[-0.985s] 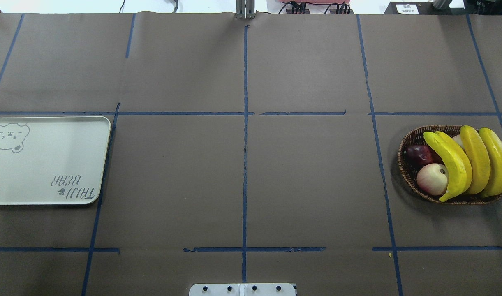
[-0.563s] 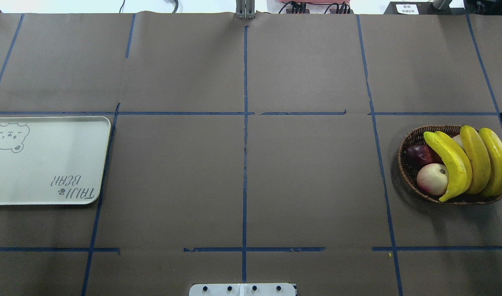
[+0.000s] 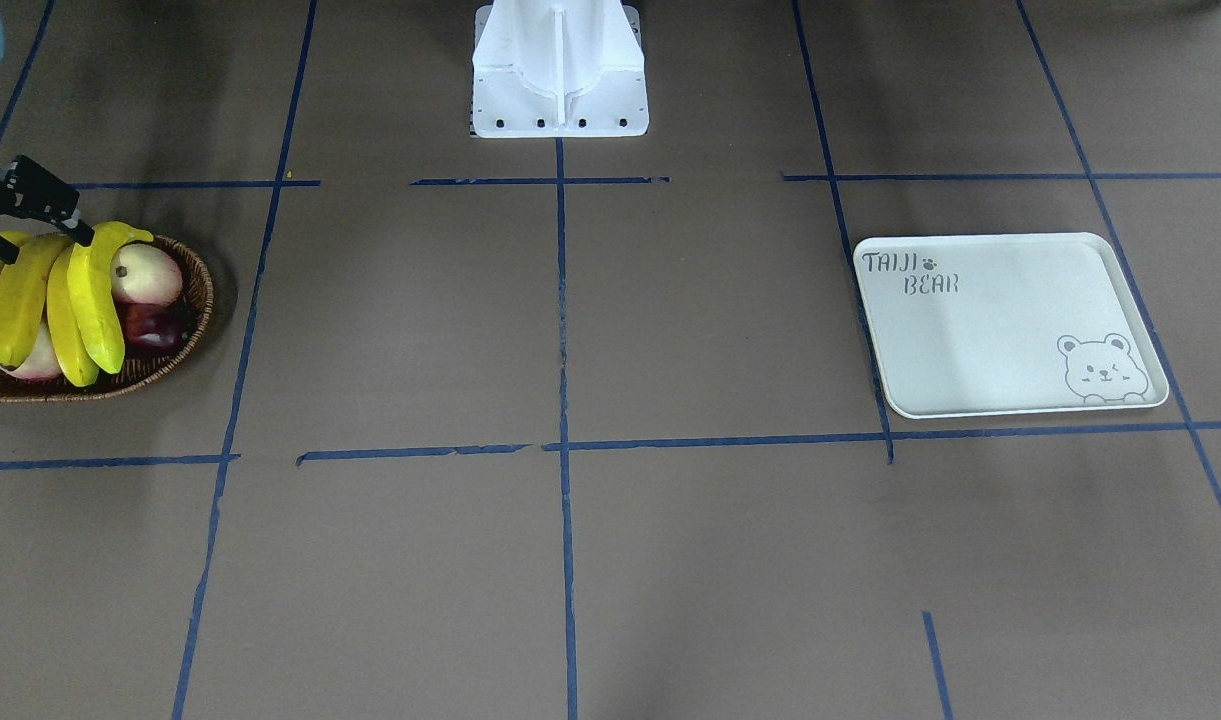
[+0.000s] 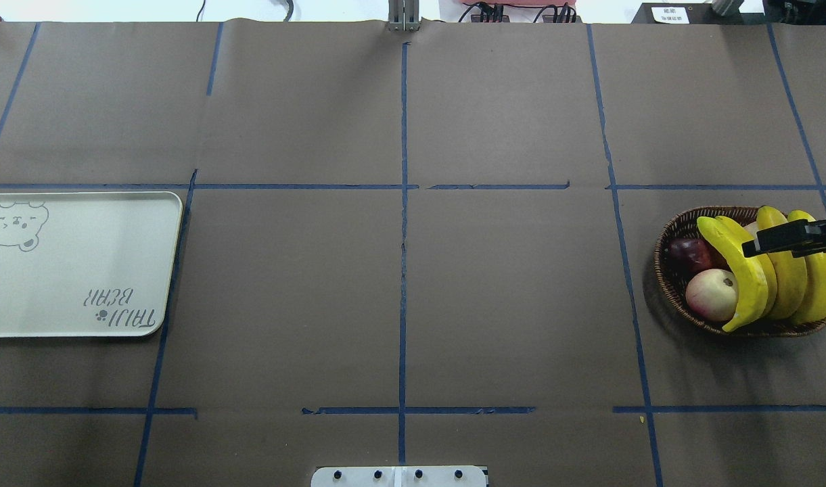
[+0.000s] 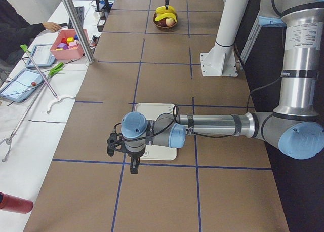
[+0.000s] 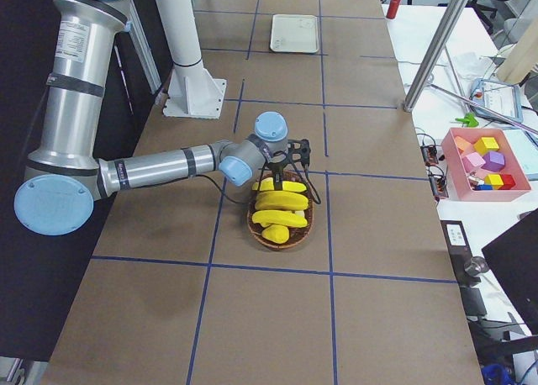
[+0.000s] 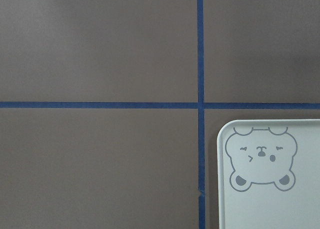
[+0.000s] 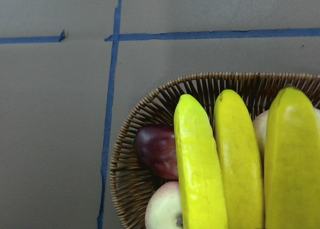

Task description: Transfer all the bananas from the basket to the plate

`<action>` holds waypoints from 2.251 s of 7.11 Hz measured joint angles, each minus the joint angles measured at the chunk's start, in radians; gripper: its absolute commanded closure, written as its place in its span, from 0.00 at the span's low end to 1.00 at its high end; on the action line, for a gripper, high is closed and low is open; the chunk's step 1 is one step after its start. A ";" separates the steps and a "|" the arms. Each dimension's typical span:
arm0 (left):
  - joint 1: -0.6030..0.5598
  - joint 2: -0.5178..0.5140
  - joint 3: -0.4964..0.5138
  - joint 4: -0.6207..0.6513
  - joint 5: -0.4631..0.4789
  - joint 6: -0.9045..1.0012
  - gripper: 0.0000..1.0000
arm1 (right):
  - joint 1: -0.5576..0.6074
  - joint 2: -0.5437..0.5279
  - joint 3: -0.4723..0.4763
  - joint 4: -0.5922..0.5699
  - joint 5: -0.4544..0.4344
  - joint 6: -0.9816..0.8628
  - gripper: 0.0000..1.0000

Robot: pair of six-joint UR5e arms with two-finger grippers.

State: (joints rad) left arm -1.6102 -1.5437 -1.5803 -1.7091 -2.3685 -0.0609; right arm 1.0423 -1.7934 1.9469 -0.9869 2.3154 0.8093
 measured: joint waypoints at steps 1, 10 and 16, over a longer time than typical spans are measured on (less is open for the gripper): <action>0.002 0.002 -0.001 -0.005 0.000 -0.002 0.00 | -0.032 -0.016 0.003 0.002 -0.026 0.007 0.14; 0.003 0.001 -0.003 -0.009 0.000 -0.003 0.00 | -0.119 -0.050 0.001 -0.004 -0.085 0.010 0.72; 0.004 0.000 -0.004 -0.025 0.000 -0.007 0.00 | -0.012 -0.081 0.131 0.000 0.044 0.005 1.00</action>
State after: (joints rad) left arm -1.6061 -1.5436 -1.5839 -1.7345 -2.3688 -0.0674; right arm 1.0301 -1.8741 2.0777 -0.9871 2.3592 0.8140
